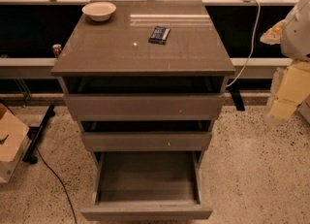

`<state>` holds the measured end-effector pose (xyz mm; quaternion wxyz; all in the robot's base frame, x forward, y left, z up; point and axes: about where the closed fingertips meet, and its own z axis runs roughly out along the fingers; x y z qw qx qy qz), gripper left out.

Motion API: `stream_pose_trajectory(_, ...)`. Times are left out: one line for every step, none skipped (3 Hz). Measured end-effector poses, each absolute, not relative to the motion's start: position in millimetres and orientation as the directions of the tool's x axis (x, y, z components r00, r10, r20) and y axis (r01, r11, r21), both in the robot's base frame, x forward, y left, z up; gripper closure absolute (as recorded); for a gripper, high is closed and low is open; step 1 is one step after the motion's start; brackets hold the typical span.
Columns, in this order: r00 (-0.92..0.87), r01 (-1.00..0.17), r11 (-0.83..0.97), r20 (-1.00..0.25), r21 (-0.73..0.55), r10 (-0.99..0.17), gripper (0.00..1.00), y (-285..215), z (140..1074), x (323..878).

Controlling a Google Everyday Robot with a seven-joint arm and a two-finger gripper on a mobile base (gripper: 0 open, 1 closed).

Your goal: Close bottom drawer

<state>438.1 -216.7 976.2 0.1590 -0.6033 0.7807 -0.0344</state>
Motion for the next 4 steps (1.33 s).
stream_pose_trajectory(-0.221, -0.931, 0.27, -0.207, -0.246, -0.953, 0.0, -217, 976, 438)
stream_pose_trajectory(-0.22, -0.929, 0.27, -0.209, -0.255, -0.953, 0.16, -216, 978, 438)
stream_pose_trajectory(-0.18, -0.939, 0.241, -0.246, -0.247, -0.953, 0.39, -204, 960, 439)
stream_pose_trajectory(-0.134, -0.956, 0.204, -0.301, -0.213, -0.944, 0.62, -190, 925, 440)
